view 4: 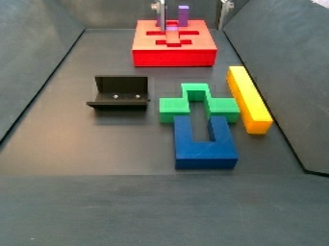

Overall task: Pick up the blue object. Move up. Place the blue object on the fixture. Regrasp the blue object. Move to above the board. Insert the blue object.
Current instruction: Pick up the blue object.

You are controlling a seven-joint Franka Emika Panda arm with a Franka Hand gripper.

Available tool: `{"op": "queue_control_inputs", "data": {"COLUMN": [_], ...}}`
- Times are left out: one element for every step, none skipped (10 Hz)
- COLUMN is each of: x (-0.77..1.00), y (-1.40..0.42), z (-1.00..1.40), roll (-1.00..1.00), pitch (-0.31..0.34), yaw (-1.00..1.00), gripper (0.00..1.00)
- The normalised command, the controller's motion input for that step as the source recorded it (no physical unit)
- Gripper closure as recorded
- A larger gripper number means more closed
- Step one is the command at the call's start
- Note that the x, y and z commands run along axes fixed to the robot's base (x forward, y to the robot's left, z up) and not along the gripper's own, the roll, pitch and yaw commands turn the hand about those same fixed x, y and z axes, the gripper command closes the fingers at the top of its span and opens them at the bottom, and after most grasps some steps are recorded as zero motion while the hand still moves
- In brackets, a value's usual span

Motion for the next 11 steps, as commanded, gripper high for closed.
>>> {"op": "queue_control_inputs", "data": {"x": [-0.28, -0.23, -0.26, -0.21, -0.20, -0.07, 0.00, 0.37, 0.88, 0.93, 0.96], "y": [0.00, 0.00, 0.00, 0.00, 0.00, 0.07, 0.02, 0.20, 0.49, 0.45, 0.39], "z": [-0.03, -0.01, -0.03, -0.01, -0.03, -0.03, 0.00, -0.10, -0.05, 0.00, 0.00], "roll": [-0.09, -0.10, -0.09, -0.09, -0.04, -0.01, 0.00, 0.00, 0.00, 0.00, -0.02], "pitch": [-0.184, -0.164, -0.170, -0.149, -0.140, -0.004, 0.000, 0.009, 0.197, 0.181, 0.156], "yaw": [0.00, 0.00, 0.00, 0.00, 0.00, 0.00, 0.00, 0.03, 0.00, 0.00, 0.00], "gripper": [0.00, 0.00, 0.00, 0.00, 0.00, 0.00, 0.00, 0.00, 0.00, 0.00, 0.00]}}
